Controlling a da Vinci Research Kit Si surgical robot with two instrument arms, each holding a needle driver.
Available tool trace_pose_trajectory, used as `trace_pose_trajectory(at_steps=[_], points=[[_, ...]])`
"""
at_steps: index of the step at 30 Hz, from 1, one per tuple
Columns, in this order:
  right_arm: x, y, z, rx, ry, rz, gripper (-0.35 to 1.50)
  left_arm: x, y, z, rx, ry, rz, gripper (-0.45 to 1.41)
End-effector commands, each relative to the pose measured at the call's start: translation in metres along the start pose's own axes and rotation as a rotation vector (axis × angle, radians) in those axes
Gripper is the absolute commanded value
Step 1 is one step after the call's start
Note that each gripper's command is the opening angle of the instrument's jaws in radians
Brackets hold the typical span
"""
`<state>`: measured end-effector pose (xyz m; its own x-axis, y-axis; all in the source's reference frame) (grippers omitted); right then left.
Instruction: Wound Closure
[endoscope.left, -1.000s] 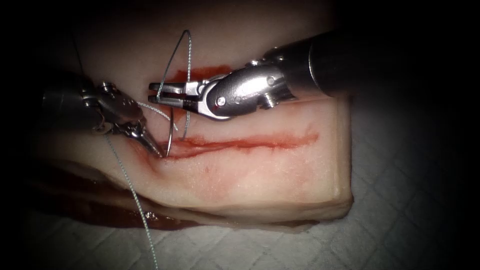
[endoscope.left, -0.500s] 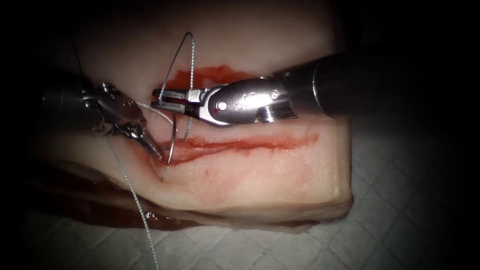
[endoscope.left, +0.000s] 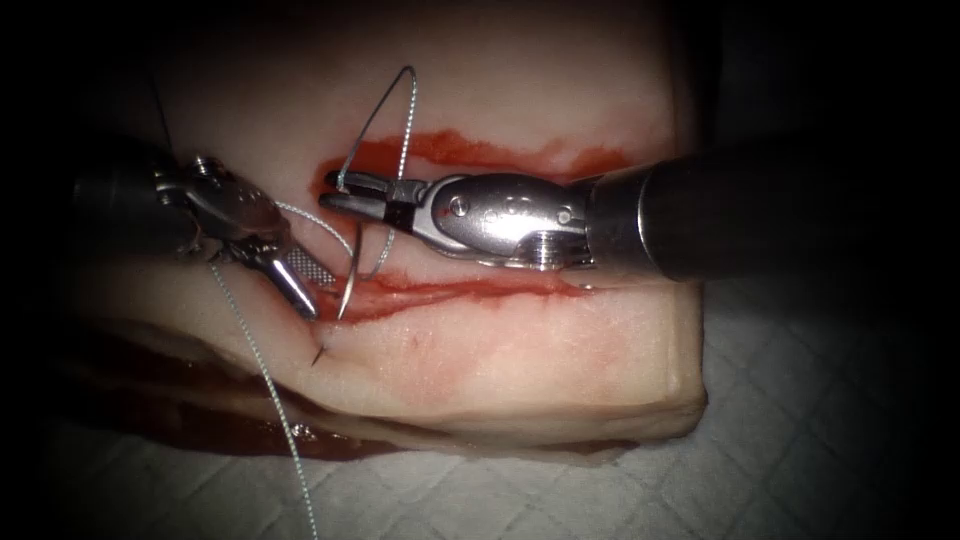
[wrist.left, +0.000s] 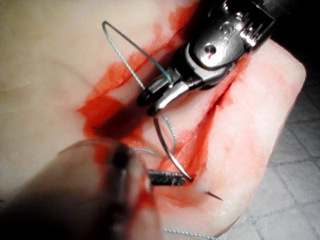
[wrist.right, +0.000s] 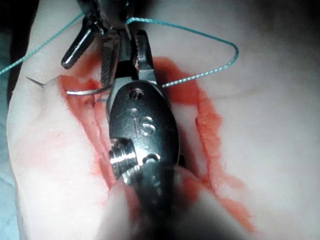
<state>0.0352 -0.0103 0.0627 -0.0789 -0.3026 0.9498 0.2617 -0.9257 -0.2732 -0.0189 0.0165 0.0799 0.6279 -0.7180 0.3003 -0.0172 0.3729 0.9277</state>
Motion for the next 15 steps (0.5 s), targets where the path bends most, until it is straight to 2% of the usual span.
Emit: trace_pose_trajectory(at_steps=[1,3,6,9,11,15], points=[[0.0008,-0.0001,0.0007,-0.003,0.006,-0.006,-0.35,-0.001,0.0002,-0.0003,-0.005,-0.026,0.016,0.47],[0.0012,-0.0003,0.0006,-0.002,0.015,-0.01,-0.35,-0.0024,-0.0007,-0.002,-0.02,-0.074,0.046,0.49],[0.0015,-0.0006,0.0003,-0.004,0.024,-0.012,-0.35,-0.0042,-0.0022,-0.0044,-0.062,-0.134,0.088,0.66],[0.0016,-0.0009,0.0002,-0.004,0.024,-0.013,-0.35,-0.005,-0.0037,-0.0062,-0.096,-0.157,0.138,0.59],[0.0017,-0.001,0.0002,-0.004,0.027,-0.001,-0.35,-0.005,-0.0048,-0.0066,-0.131,-0.165,0.229,0.54],[0.0019,-0.0012,0.0002,-0.001,0.019,0.04,-0.35,-0.003,-0.0071,-0.0053,-0.132,-0.138,0.393,0.36]])
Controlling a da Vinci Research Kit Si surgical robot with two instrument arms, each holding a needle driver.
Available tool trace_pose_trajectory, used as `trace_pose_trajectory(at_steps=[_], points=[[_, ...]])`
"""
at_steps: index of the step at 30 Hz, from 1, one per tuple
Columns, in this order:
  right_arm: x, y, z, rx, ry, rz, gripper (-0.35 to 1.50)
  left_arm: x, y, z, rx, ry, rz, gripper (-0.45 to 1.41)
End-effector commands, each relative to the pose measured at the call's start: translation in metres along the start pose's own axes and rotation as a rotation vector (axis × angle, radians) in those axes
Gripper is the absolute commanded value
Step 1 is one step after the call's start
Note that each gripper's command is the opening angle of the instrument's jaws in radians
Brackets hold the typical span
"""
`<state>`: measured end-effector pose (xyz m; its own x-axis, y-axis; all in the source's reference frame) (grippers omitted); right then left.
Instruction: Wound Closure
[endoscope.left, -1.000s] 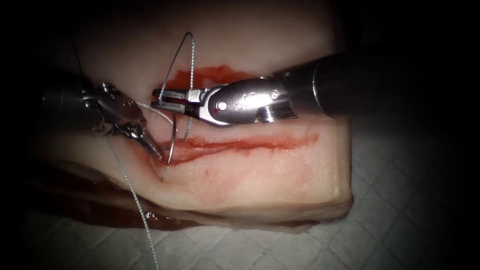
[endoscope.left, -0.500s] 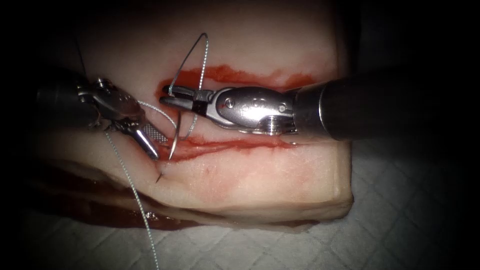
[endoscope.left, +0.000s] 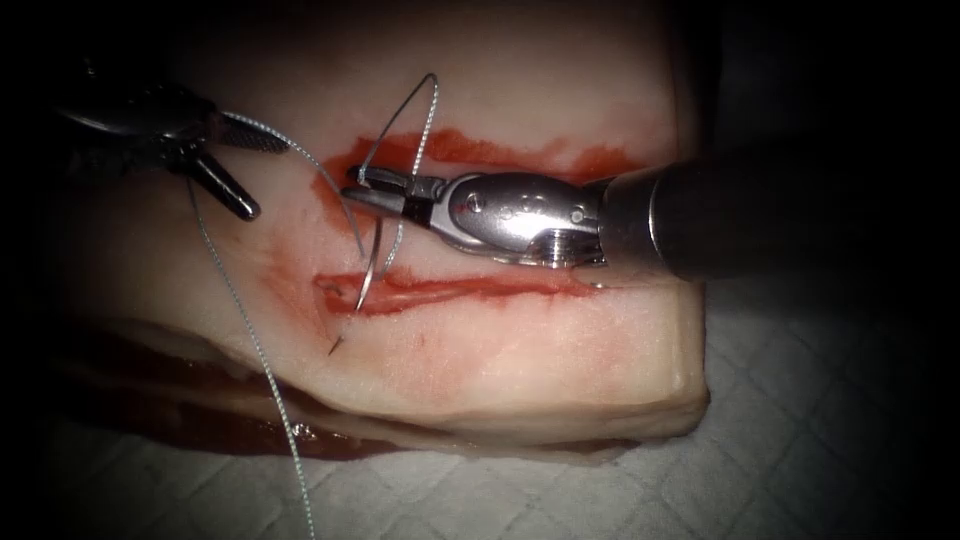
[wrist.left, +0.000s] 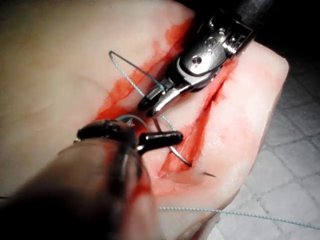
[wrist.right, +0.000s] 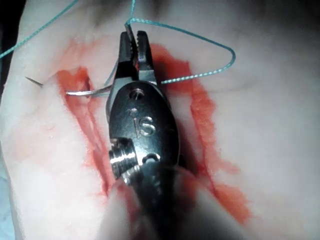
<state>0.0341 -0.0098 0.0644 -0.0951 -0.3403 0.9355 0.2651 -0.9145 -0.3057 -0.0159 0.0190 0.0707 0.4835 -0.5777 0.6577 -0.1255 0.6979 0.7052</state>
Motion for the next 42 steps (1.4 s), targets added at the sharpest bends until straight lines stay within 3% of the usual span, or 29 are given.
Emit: trace_pose_trajectory(at_steps=[1,6,10,14,17,27,42], points=[[0.0004,-0.0001,0.0008,-0.001,-0.012,0.024,-0.35,0.0004,-0.0004,0.0009,0.005,0.001,0.039,0.36],[0.0007,-0.0004,0.0006,0.018,-0.024,0.083,-0.35,0.0027,-0.0046,0.0033,-0.021,-0.033,0.167,0.27],[0.001,-0.0005,0.0006,0.065,-0.019,0.094,-0.35,0.0041,-0.0055,0.0047,0.014,-0.115,0.209,0.2],[0.0011,-0.0005,0.0005,0.06,-0.019,0.093,-0.35,0.0048,-0.0048,0.0051,0.034,-0.171,0.262,0.47],[0.001,-0.0006,0.0004,0.059,-0.019,0.101,-0.35,0.0053,-0.0043,0.0053,0.033,-0.17,0.272,0.51],[0.0013,-0.001,0.0001,0.053,-0.056,0.249,-0.35,0.0082,-0.0026,0.0068,-0.003,-0.042,0.624,0.41],[0.0031,0.0,0.0001,0.082,-0.087,0.549,-0.35,0.0073,-0.0028,0.0072,-0.009,-0.042,0.718,0.39]])
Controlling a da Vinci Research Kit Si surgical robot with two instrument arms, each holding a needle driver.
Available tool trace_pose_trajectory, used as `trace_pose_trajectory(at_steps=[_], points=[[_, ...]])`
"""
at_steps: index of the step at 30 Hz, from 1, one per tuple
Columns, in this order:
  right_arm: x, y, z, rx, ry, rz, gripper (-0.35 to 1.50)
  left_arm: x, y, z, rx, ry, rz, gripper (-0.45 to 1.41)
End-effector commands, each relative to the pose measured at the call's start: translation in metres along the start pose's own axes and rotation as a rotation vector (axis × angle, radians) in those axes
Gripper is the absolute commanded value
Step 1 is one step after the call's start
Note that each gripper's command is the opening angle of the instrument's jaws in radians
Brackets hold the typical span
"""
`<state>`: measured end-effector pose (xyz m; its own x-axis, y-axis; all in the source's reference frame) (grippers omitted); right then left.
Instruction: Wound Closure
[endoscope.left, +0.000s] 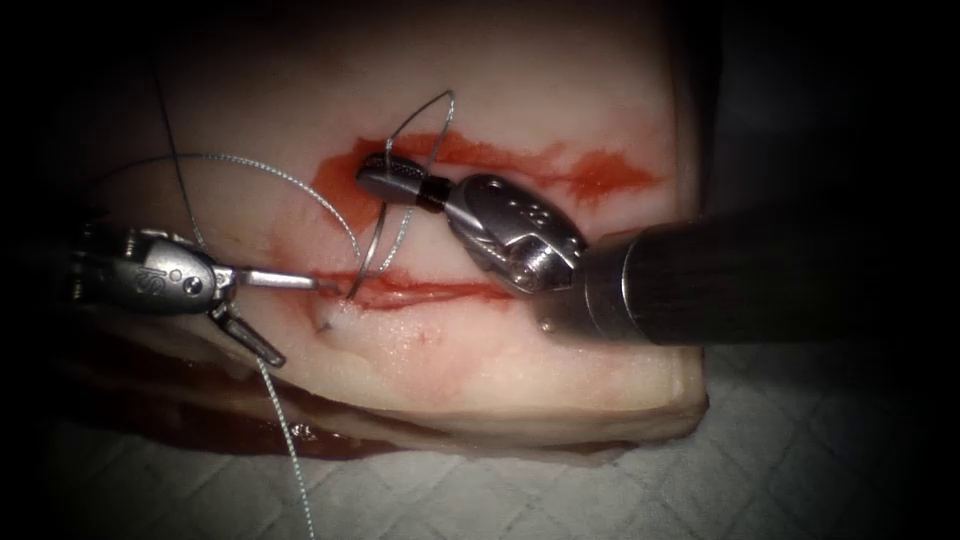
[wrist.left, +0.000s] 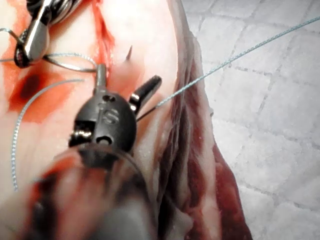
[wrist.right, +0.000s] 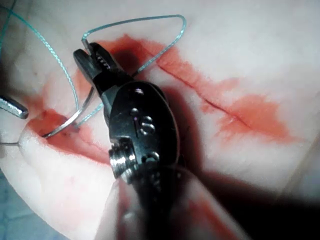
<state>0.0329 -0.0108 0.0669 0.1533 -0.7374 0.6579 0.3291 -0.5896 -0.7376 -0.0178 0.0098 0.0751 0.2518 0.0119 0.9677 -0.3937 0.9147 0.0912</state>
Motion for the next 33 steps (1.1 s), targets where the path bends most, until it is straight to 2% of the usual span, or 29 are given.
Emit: trace_pose_trajectory(at_steps=[1,8,15,23,29,33], points=[[0.0004,0.0001,0.001,0.006,-0.005,0.015,-0.35,0.0,0.0002,0.0004,-0.003,-0.009,0.008,0.39],[0.0017,0.0004,0.0009,0.004,0.018,0.097,-0.35,-0.002,0.0009,-0.0008,-0.024,-0.056,0.03,0.44],[0.0019,0.0009,0.001,0.005,0.019,0.192,-0.35,-0.0023,0.0008,0.0,-0.045,-0.072,0.035,0.49],[0.0021,0.0012,0.0011,-0.014,0.013,0.357,-0.35,-0.0018,0.0001,0.0007,-0.022,-0.083,0.069,0.41],[0.0023,0.0017,0.0013,-0.049,0.01,0.435,-0.35,-0.0017,0.0001,0.0007,-0.021,-0.083,0.07,0.37],[0.0024,0.002,0.0016,-0.058,0.015,0.459,-0.35,-0.0016,0.0,0.0008,-0.023,-0.085,0.071,0.27]])
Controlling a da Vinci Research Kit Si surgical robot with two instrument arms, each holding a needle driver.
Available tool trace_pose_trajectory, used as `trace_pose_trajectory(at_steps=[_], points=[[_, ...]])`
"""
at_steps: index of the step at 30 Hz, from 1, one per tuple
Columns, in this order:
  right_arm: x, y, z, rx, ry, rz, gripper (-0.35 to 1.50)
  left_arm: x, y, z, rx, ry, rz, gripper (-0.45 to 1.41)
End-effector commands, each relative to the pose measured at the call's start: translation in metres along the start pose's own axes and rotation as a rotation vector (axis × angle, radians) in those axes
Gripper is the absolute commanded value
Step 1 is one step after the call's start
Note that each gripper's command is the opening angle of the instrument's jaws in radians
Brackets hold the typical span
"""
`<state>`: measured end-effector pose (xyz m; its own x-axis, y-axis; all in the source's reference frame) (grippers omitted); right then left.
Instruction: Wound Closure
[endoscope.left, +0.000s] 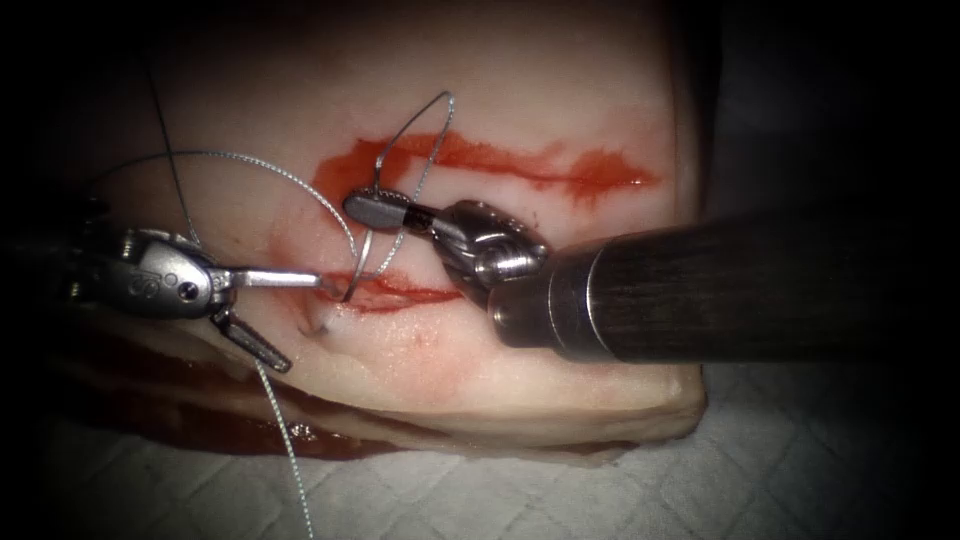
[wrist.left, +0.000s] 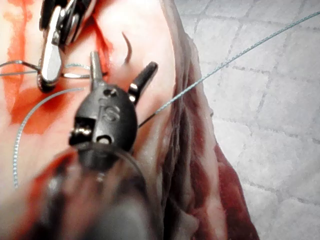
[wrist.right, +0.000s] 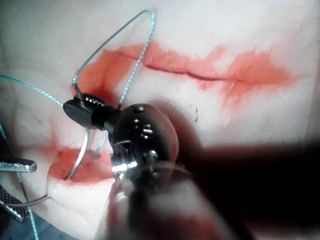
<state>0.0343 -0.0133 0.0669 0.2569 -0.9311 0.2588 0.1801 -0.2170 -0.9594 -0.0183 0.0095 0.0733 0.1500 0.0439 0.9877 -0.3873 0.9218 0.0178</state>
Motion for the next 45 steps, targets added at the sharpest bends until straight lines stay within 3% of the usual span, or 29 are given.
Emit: trace_pose_trajectory(at_steps=[1,6,12,17,20,22,25,33,34,36,37,40,42,45], points=[[0.0003,-0.0001,0.0011,-0.002,-0.001,-0.001,-0.35,0.0004,0.0002,0.0006,-0.002,-0.004,0.0,0.24],[0.0008,0.0,0.0011,-0.007,0.0,0.015,-0.35,0.0004,0.0002,0.0012,0.002,-0.019,0.014,-0.06],[0.001,0.0003,0.0014,-0.011,-0.004,0.015,-0.35,0.001,-0.0002,0.0025,0.014,-0.022,0.024,-0.06],[0.001,0.0003,0.0014,-0.011,-0.004,0.016,-0.35,0.0015,-0.0004,0.0027,0.027,-0.027,0.031,0.22],[0.001,0.0003,0.0014,-0.013,-0.006,0.016,-0.35,0.0016,-0.0005,0.0028,0.029,-0.027,0.033,0.24],[0.0009,0.0004,0.0014,-0.015,-0.008,0.023,-0.35,0.0018,-0.0005,0.0028,0.03,-0.027,0.035,0.07],[0.001,0.0006,0.0014,-0.018,-0.01,0.023,-0.35,0.0021,-0.0005,0.0028,0.032,-0.027,0.044,-0.38],[0.0013,0.0007,0.0014,-0.001,-0.03,-0.001,-0.35,0.0022,-0.0002,0.0029,0.055,-0.044,0.042,-0.45],[0.0013,0.0008,0.0014,0.006,-0.038,-0.059,-0.21,0.0022,-0.0002,0.0029,0.055,-0.047,0.019,-0.45],[0.0017,0.001,0.0014,0.029,-0.06,-0.19,0.69,0.0022,-0.0003,0.0029,0.057,-0.049,-0.045,-0.45],[0.002,0.0011,0.0014,0.046,-0.071,-0.34,0.93,0.0023,-0.0003,0.0029,0.053,-0.063,-0.126,-0.45],[0.0022,0.0012,0.0014,0.068,-0.085,-0.442,1.05,0.0023,-0.0006,0.003,0.039,-0.073,-0.217,-0.45],[0.0018,0.0014,0.0014,0.094,-0.094,-0.617,1.23,0.0018,-0.0013,0.0031,0.035,-0.083,-0.311,-0.45],[0.0014,0.0015,0.0014,0.106,-0.095,-0.72,1.32,0.0012,-0.0015,0.0032,0.029,-0.095,-0.366,-0.45]])
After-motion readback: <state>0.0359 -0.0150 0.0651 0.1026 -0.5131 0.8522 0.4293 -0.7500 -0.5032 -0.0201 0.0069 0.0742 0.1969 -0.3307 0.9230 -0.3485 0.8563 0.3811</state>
